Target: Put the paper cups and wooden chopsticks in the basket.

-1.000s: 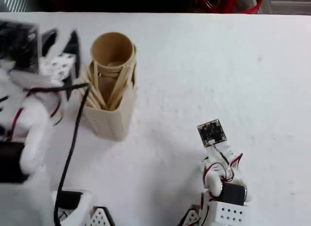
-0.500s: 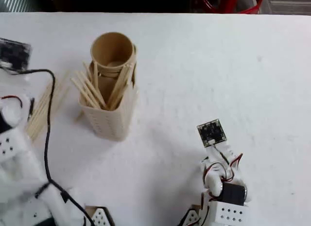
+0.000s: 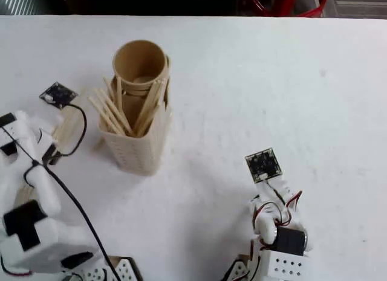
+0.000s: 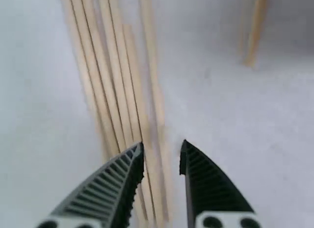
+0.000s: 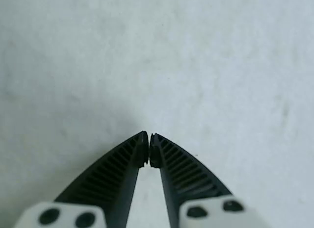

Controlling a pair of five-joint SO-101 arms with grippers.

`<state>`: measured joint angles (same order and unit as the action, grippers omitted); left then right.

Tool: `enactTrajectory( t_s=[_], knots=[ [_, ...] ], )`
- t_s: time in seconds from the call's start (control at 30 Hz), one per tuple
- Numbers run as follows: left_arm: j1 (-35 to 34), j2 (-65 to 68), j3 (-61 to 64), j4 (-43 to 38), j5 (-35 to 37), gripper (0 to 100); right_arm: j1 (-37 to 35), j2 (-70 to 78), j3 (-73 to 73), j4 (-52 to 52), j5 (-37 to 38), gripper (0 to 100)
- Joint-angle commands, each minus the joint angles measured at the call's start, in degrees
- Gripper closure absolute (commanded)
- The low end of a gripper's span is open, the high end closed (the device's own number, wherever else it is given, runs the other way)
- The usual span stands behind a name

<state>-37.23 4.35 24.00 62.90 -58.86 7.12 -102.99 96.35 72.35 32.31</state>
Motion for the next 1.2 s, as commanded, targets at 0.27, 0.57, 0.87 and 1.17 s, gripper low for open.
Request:
enactTrajectory(
  t_s=[0.27, 0.57, 0.87, 1.17],
  knots=[
    [-0.57, 16.40, -13.10, -1.14, -1.67, 86, 0.22, -0.40, 0.53, -0.92, 0.18, 98.0],
    [0.40, 17.19, -12.57, 6.07, -1.85, 86, 0.22, -0.40, 0.53, -0.92, 0.18, 98.0],
    [1.80, 18.07, -11.96, 7.21, -0.97, 88, 0.22, -0.40, 0.53, -0.92, 0.18, 98.0],
    [1.98, 22.73, -11.87, 1.05, 2.20, 98, 0.22, -0.40, 0.53, -0.92, 0.18, 98.0]
  ],
)
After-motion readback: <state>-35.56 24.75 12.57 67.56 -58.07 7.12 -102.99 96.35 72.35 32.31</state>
